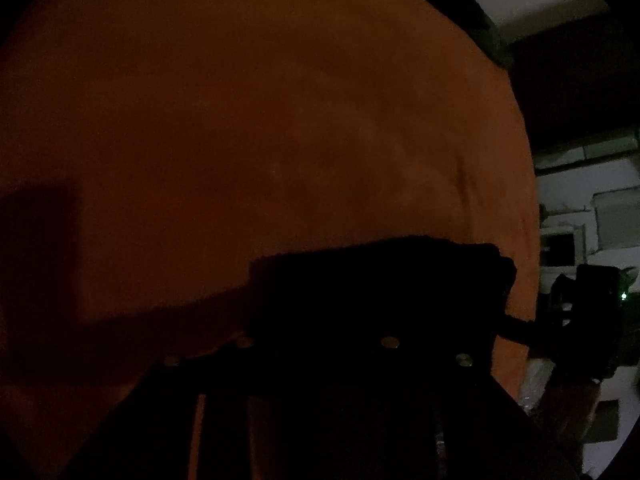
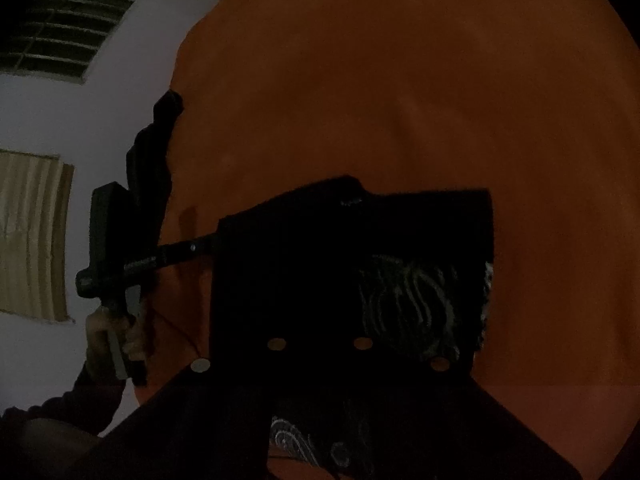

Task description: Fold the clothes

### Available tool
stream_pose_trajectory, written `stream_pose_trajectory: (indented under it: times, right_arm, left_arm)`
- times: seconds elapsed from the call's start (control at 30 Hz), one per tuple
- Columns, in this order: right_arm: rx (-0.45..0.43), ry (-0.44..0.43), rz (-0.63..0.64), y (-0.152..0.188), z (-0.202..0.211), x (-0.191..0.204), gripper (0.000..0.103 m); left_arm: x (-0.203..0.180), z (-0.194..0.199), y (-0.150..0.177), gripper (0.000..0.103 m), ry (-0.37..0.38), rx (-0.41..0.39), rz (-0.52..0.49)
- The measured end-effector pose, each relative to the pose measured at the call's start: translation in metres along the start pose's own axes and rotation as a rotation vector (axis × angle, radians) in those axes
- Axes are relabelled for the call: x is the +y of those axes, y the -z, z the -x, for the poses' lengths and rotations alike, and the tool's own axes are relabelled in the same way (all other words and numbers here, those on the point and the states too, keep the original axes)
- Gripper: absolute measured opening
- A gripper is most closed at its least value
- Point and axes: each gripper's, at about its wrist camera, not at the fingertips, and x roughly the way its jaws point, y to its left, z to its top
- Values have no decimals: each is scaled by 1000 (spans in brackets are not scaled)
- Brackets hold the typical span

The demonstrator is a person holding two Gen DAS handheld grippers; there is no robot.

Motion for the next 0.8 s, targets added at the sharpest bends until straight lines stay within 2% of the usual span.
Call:
stream_pose_trajectory:
  times: [0.1,0.27,0.33,0.4,0.47,0.53,0.67,0.8]
  right_arm:
    - [-15,2,-2,18,8,0,3]
    - [-9,108,69,53,13,10,5]
    - [-11,167,63,65,15,10,21]
    - [-35,195,41,75,21,7,27]
    - [-41,149,14,81,23,3,27]
    - [-29,110,-19,84,21,-3,27]
    - [23,67,-76,89,10,-11,27]
    - [34,41,-98,93,5,-12,31]
  left_arm:
    - [3,-1,2,27,-7,6,5]
    - [-6,-10,5,27,-22,3,-9]
    - [-4,-9,7,27,-15,15,8]
    - [-5,-4,10,25,6,-2,14]
    - [-10,-1,14,24,-4,-10,-1]
    - [-9,-2,17,26,-3,20,10]
    - [-9,-1,24,24,-14,9,-7]
    - [-11,-3,31,25,0,54,-1]
